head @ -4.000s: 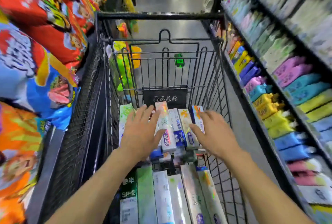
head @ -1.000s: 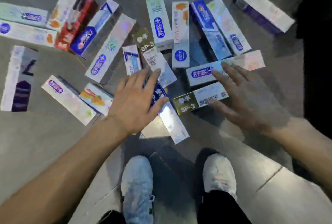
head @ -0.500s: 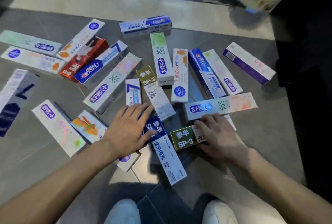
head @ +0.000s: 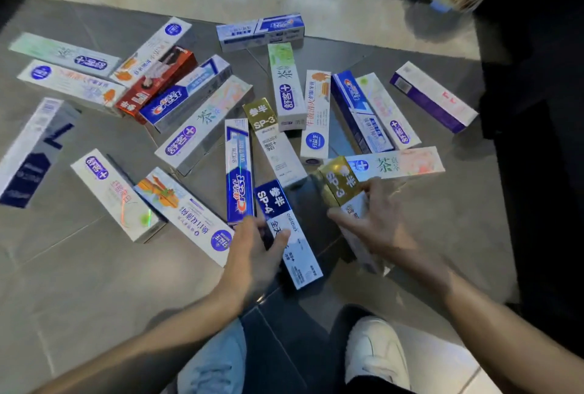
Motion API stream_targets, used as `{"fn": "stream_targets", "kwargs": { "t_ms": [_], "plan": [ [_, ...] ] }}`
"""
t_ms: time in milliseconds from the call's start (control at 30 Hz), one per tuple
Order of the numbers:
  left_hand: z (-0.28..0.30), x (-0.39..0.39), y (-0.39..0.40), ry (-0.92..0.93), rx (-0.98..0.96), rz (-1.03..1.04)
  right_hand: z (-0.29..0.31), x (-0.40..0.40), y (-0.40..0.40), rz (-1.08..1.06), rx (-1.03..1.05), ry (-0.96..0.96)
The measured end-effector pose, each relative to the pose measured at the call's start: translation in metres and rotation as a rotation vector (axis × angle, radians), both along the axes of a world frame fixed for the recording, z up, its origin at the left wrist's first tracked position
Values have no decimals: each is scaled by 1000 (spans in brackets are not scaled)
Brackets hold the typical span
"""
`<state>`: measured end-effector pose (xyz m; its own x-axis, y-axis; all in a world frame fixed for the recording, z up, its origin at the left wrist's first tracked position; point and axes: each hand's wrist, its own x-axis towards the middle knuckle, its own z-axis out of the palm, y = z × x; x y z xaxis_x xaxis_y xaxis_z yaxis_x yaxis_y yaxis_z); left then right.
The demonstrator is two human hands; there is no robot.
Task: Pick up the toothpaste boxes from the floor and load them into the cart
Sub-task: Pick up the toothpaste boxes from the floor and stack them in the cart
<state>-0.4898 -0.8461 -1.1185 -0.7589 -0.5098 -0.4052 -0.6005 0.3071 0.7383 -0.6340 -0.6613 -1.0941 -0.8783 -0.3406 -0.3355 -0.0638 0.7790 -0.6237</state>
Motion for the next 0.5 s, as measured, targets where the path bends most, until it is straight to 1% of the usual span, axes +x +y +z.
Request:
{"fn": "stream_targets", "kwargs": {
  "t_ms": [100,200,333,400,500],
  "plan": [
    [-2,-8,19,-45,74,77,-3,6,-4,-137,-204,-195],
    [-2,-26,32,-115,75,142,-4,13,-4,-177,-376,-349],
    [-7,-45,33,-227,-6,195,-5,16,-1,-253,-478,-429],
    [-11,-51,33,-227,-39,201,-6,15,4,-289,-503,-441],
    [-14,-53,34,-230,-15,250,-7,14,10,-328,-549,-437]
  ]
}}
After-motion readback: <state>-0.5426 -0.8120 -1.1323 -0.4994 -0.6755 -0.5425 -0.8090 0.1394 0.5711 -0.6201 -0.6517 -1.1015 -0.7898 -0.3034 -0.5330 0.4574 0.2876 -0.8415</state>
